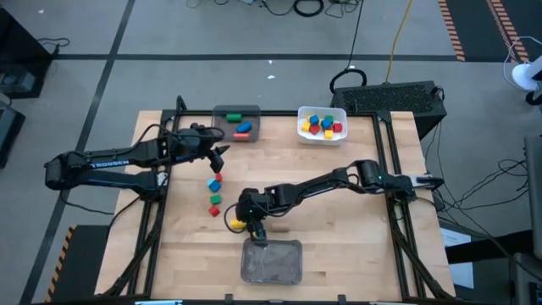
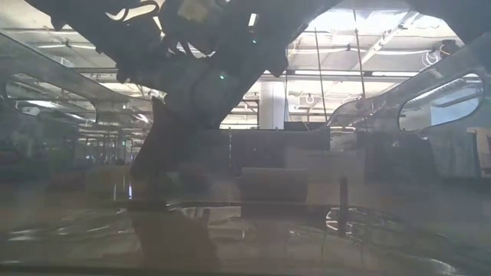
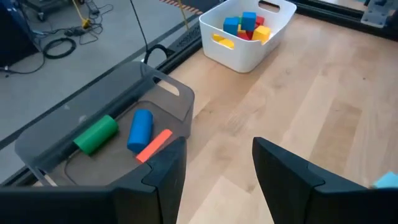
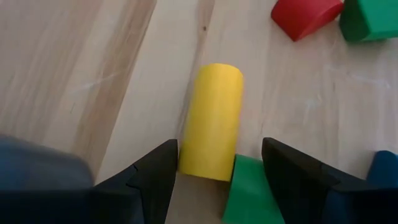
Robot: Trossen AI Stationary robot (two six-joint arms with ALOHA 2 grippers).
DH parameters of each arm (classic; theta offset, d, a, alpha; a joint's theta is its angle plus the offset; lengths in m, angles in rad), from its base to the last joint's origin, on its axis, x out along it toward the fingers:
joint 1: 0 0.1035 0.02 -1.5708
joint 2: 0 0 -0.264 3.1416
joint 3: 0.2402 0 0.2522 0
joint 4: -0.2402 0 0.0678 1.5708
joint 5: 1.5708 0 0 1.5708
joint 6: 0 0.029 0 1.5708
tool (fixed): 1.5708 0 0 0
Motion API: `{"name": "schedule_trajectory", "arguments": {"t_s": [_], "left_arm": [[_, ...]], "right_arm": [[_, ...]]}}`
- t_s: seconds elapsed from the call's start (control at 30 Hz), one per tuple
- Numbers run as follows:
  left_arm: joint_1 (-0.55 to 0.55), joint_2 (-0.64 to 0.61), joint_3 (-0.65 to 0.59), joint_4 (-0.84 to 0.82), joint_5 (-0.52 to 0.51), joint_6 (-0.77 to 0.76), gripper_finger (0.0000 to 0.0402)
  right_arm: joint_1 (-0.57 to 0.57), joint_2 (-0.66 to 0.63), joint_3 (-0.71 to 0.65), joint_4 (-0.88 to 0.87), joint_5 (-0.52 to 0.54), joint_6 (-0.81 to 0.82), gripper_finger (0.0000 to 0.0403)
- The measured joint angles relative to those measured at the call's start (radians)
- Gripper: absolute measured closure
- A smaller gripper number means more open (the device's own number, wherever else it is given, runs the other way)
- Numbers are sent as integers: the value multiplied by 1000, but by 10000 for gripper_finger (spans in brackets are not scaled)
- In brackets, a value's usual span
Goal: Sort blocks by size
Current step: Put the yellow cylinder block into the top black bin
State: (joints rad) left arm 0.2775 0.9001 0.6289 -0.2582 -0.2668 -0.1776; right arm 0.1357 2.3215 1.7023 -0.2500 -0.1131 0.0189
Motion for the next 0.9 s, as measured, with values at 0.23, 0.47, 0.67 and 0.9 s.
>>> {"name": "schedule_trajectory", "arguments": {"t_s": [0.23,0.47,0.67,0.9], "left_arm": [[1,0,0,14,0,1,215],[2,0,0,72,0,30,215],[2,0,0,112,0,36,215],[2,0,0,119,0,56,215]], "right_arm": [[-3,13,0,5,4,2,181],[-7,30,0,23,6,18,182],[-16,31,-1,11,13,21,219],[-39,31,-1,-7,13,44,281]]}}
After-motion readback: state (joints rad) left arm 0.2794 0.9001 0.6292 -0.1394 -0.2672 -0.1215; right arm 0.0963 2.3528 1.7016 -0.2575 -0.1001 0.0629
